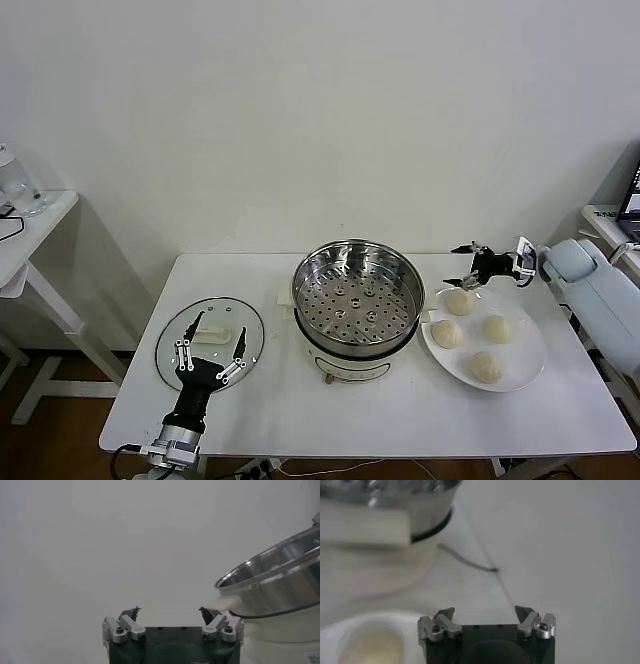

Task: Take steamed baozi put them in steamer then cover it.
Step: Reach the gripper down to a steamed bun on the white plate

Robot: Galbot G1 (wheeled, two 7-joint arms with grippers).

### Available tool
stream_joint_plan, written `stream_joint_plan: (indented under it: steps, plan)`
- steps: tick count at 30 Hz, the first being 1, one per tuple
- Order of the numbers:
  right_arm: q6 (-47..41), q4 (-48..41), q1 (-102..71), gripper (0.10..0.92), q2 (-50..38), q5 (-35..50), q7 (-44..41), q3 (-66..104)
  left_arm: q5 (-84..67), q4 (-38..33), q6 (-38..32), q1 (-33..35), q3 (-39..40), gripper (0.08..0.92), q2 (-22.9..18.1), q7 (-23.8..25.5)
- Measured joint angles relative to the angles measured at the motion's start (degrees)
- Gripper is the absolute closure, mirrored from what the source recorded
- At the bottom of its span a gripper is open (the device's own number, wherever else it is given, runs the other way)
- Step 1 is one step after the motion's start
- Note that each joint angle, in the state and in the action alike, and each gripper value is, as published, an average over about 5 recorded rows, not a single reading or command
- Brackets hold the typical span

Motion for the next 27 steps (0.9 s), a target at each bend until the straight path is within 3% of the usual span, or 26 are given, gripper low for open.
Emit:
stream_joint_plan:
  steps: [11, 21, 27]
  plan:
    - [1.90, -6.81, 2.62, 0.203, 4.95, -11.75, -1.50, -1.85, 0.00, 0.29, -0.33, 0.20, 0.04, 0.177, -0.29, -0.10]
    - [2.57, -10.02, 2.89, 0.207, 6.94, -16.54, -1.26, -1.88, 0.02, 0.46, -0.58, 0.19, 0.18, 0.177, -0.43, -0.11]
    - [2.87, -11.10, 2.95, 0.262, 7.77, -17.88, -0.59, -1.90, 0.01, 0.68, -0.63, -0.05, 0.10, 0.177, -0.40, -0.13]
